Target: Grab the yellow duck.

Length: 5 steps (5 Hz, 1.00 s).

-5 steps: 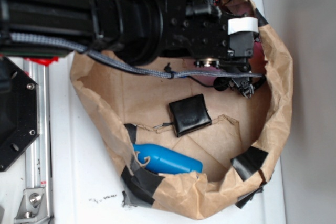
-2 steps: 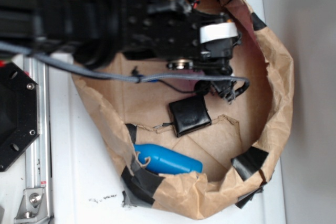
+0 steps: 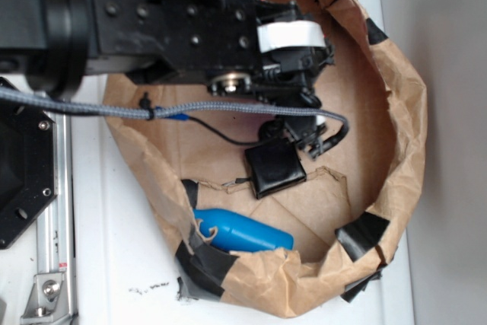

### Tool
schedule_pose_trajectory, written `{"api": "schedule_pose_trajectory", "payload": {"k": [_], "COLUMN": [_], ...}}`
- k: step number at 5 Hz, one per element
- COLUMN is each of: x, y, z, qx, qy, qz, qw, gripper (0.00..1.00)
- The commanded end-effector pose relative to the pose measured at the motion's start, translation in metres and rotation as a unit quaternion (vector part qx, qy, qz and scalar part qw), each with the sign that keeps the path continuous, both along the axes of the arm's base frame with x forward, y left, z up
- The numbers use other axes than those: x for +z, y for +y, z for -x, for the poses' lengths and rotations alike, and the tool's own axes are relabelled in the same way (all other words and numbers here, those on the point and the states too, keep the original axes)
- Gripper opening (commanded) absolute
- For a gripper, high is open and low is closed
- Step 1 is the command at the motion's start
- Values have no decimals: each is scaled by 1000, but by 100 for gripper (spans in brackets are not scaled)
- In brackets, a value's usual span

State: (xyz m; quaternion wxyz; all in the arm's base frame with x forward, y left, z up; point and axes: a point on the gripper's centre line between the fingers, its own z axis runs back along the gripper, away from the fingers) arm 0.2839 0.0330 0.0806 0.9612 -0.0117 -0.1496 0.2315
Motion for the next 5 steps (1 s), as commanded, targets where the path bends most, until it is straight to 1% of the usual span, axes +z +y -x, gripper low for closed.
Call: {"api": "schedule_pose_trajectory", "payload": {"k": [1, 2, 3, 4, 5], "x": [35, 41, 50, 43, 35], "y": [0, -6, -11, -11, -10], "z": [14, 27, 26, 18, 14], "qx": [-51, -103, -141, -137, -127], "qy": [80, 80, 27, 40, 47], "qz": [-2, -29, -28, -35, -49], "qw": [996, 991, 989, 989, 990], "gripper": [0, 0, 0, 0, 0]}}
